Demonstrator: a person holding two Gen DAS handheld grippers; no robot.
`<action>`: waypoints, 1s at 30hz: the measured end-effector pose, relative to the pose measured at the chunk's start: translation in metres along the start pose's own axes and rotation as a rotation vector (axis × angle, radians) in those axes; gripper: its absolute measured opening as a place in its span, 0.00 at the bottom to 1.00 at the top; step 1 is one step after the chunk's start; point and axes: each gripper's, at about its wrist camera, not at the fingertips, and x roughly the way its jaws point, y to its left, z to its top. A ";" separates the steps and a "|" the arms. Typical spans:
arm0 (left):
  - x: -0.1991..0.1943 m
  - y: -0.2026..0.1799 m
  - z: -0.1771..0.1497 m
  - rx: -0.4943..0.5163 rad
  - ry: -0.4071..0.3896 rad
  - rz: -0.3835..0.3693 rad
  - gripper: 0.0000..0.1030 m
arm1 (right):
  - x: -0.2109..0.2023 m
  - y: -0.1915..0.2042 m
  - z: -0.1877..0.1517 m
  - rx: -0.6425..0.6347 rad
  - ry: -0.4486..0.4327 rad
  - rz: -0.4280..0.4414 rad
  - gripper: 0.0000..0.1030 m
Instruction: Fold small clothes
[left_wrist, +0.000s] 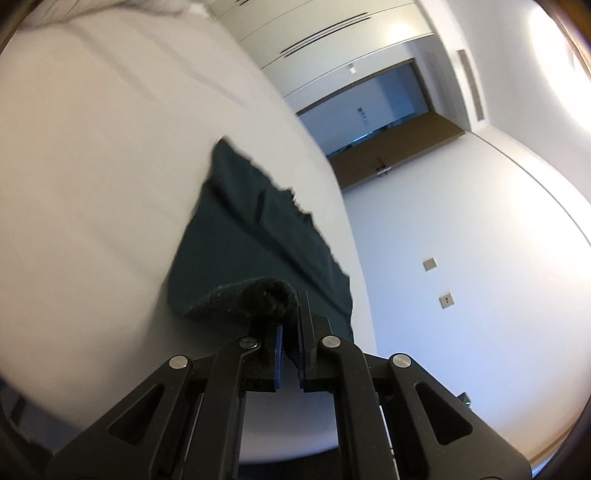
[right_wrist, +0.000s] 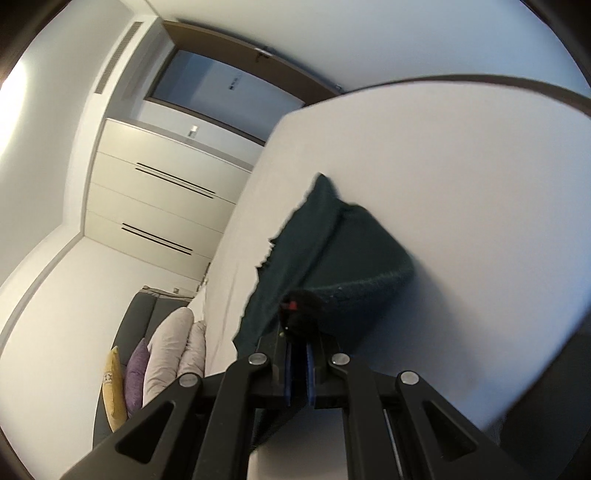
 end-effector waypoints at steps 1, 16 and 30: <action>0.006 -0.006 0.008 0.018 -0.008 -0.003 0.04 | 0.004 0.006 0.005 -0.009 -0.005 0.006 0.07; 0.142 -0.026 0.126 0.073 0.012 0.084 0.04 | 0.151 0.048 0.097 -0.053 0.017 -0.046 0.07; 0.280 0.018 0.211 0.047 0.082 0.223 0.04 | 0.294 0.030 0.162 -0.045 0.083 -0.180 0.07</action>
